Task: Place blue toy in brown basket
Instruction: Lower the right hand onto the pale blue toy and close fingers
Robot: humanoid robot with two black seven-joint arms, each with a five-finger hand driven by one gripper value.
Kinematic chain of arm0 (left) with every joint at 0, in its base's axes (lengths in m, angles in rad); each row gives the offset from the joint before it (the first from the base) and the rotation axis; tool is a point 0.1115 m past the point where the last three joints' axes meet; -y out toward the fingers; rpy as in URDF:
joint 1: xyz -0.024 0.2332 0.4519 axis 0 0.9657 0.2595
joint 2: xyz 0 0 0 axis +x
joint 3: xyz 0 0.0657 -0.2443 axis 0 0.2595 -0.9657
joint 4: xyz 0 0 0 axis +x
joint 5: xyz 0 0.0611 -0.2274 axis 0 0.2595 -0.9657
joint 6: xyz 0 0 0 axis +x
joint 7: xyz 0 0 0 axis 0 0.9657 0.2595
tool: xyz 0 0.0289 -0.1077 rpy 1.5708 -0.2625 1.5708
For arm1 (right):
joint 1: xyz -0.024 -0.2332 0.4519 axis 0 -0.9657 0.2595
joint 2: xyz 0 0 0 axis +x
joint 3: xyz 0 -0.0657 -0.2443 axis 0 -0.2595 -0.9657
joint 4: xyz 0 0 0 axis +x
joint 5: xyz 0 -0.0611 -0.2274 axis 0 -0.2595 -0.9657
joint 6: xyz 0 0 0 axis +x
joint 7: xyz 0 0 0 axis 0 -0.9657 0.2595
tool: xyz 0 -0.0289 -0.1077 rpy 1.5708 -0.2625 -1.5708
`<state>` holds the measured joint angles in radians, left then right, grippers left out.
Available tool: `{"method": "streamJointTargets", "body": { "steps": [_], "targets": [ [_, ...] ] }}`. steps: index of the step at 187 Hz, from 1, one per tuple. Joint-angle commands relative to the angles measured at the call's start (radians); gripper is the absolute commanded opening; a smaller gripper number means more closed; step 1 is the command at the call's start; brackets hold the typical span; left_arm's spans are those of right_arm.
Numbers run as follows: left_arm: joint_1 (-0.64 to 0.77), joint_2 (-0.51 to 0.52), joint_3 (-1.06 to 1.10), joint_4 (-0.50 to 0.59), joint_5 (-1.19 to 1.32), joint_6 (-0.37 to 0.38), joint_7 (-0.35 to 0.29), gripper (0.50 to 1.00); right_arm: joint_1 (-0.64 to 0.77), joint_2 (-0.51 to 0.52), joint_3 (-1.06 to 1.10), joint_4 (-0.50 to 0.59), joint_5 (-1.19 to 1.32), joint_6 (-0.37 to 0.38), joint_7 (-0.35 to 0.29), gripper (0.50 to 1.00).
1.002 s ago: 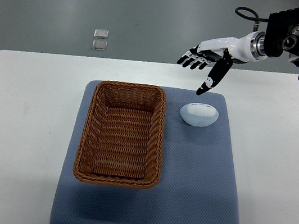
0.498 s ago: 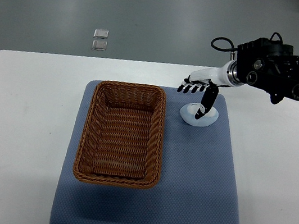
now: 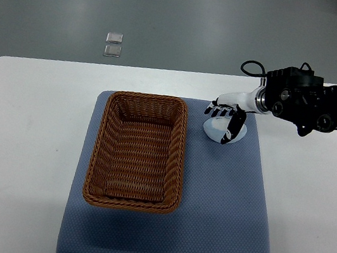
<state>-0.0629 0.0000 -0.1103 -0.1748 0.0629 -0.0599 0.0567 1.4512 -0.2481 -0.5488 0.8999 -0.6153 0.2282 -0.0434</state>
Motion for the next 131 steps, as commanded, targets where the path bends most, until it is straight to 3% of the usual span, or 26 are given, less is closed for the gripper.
{"method": "streamJointTargets", "body": {
  "steps": [1, 19, 41, 47, 52, 62, 67, 107, 131],
  "targets": [
    [0.0, 0.0, 0.0, 0.0, 0.0, 0.0, 0.0, 1.0, -0.014, 0.013, -0.002, -0.021, -0.004, -0.003, -0.001, 0.854],
    [0.0, 0.0, 0.001, 0.0, 0.0, 0.0, 0.0, 1.0, -0.026, 0.021, -0.002, -0.036, -0.021, -0.003, -0.001, 0.825],
    [0.0, 0.0, 0.0, 0.001, 0.0, 0.0, 0.0, 1.0, -0.043, 0.021, -0.002, -0.036, -0.05, -0.003, 0.0, 0.752],
    [0.0, 0.0, 0.0, 0.001, 0.0, 0.0, 0.0, 1.0, -0.045, 0.021, -0.002, -0.038, -0.054, -0.004, 0.0, 0.707],
    [0.0, 0.0, 0.0, 0.001, 0.0, 0.0, 0.0, 1.0, -0.045, 0.021, -0.002, -0.038, -0.052, -0.006, 0.0, 0.631],
    [0.0, 0.0, 0.0, 0.001, 0.0, 0.0, 0.0, 1.0, -0.045, 0.02, -0.002, -0.038, -0.054, -0.009, 0.0, 0.57],
    [0.0, 0.0, 0.0, 0.001, 0.0, 0.0, 0.0, 1.0, -0.043, 0.018, -0.003, -0.038, -0.054, -0.009, -0.001, 0.5],
    [0.0, 0.0, 0.0, 0.003, 0.0, 0.0, 0.0, 1.0, 0.052, -0.036, 0.003, -0.019, -0.049, 0.026, -0.013, 0.5],
    [0.0, 0.0, 0.0, 0.001, 0.0, 0.0, 0.0, 1.0, 0.167, -0.091, 0.015, 0.082, -0.038, 0.063, -0.013, 0.5]
  ]
}}
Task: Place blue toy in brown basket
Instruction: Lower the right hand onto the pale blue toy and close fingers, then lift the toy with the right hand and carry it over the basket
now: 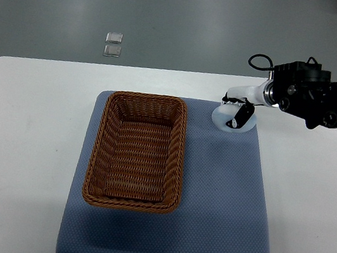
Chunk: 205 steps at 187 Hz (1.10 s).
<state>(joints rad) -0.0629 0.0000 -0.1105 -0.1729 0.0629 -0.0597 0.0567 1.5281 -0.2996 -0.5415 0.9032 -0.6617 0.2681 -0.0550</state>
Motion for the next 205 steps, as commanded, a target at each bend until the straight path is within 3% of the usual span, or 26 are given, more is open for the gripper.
{"method": "streamJointTargets", "body": {
  "steps": [1, 37, 102, 205],
  "targets": [
    [0.0, 0.0, 0.0, 0.0, 0.0, 0.0, 0.0, 1.0, 0.102, -0.042, 0.008, 0.089, 0.008, 0.023, -0.002, 0.5],
    [0.0, 0.0, -0.001, 0.0, 0.0, 0.0, 0.0, 1.0, 0.251, -0.021, 0.006, 0.195, 0.108, 0.016, -0.003, 0.5],
    [0.0, 0.0, 0.002, 0.0, 0.0, 0.001, 0.0, 1.0, 0.287, 0.3, 0.0, 0.157, 0.237, -0.021, -0.003, 0.5],
    [0.0, 0.0, 0.002, -0.005, 0.0, 0.001, 0.0, 1.0, 0.08, 0.3, 0.006, 0.06, 0.24, -0.133, 0.0, 0.504]
  ]
}}
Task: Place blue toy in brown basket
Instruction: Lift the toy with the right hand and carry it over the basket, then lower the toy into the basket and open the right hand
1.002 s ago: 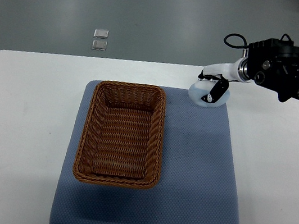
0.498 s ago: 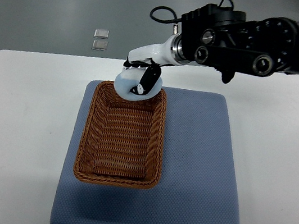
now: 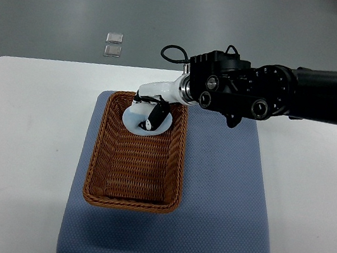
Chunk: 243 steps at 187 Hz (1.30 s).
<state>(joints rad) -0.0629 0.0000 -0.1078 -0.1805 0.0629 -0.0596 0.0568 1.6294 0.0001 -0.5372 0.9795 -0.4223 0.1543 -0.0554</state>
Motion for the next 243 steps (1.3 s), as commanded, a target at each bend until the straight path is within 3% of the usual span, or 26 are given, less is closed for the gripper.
{"method": "streamJointTargets", "body": {
  "steps": [1, 93, 115, 132, 165, 189, 213, 243],
  "targets": [
    [0.0, 0.0, -0.001, 0.003, 0.0, 0.0, 0.0, 1.0, -0.026, 0.0, 0.002, -0.019, 0.0, -0.019, 0.0, 0.509],
    [0.0, 0.0, -0.003, 0.001, 0.0, 0.0, 0.0, 1.0, -0.131, 0.0, 0.002, -0.061, -0.007, -0.081, 0.009, 0.58],
    [0.0, 0.0, -0.003, 0.003, 0.0, 0.0, 0.0, 1.0, -0.141, 0.0, 0.003, -0.064, -0.007, -0.081, 0.011, 0.615],
    [0.0, 0.0, -0.003, 0.004, 0.0, 0.0, 0.0, 1.0, -0.149, 0.0, 0.003, -0.064, -0.007, -0.081, 0.011, 0.68],
    [0.0, 0.0, -0.004, 0.004, 0.0, 0.0, 0.0, 1.0, -0.163, 0.0, 0.003, -0.067, -0.007, -0.081, 0.012, 0.701],
    [0.0, 0.0, -0.004, 0.004, 0.0, 0.0, 0.0, 1.0, -0.169, 0.0, 0.003, -0.068, -0.007, -0.081, 0.02, 0.752],
    [0.0, 0.0, -0.004, 0.006, 0.0, 0.001, 0.0, 1.0, -0.166, 0.0, 0.005, -0.07, -0.004, -0.079, 0.022, 0.758],
    [0.0, 0.0, -0.004, 0.006, 0.0, 0.0, 0.0, 1.0, -0.158, 0.0, 0.06, -0.082, 0.004, -0.073, 0.022, 0.832]
  ]
}}
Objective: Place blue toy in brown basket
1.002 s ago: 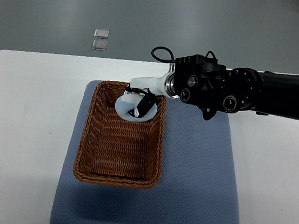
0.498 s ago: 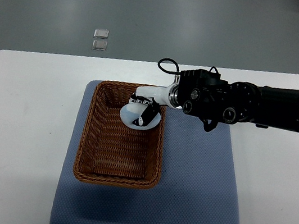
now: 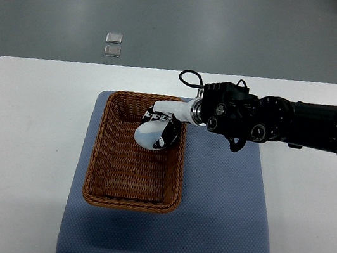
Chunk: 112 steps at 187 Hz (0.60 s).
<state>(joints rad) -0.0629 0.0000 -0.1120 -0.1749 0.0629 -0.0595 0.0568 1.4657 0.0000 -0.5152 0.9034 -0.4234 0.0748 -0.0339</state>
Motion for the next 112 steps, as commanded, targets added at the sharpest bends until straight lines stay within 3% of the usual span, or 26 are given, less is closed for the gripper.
{"method": "streamJointTargets", "body": {
  "steps": [1, 71, 112],
  "targets": [
    [0.0, 0.0, 0.0, 0.0, 0.0, 0.0, 0.0, 1.0, 0.005, 0.0, 0.043, -0.008, 0.005, 0.006, 0.0, 0.838],
    [0.0, 0.0, 0.0, 0.0, 0.0, 0.0, 0.0, 1.0, 0.036, 0.0, 0.136, -0.006, 0.006, 0.011, 0.002, 0.856],
    [0.0, 0.0, 0.002, 0.0, 0.0, 0.0, 0.0, 1.0, 0.03, -0.015, 0.308, -0.008, 0.009, 0.008, 0.04, 0.856]
  ]
}}
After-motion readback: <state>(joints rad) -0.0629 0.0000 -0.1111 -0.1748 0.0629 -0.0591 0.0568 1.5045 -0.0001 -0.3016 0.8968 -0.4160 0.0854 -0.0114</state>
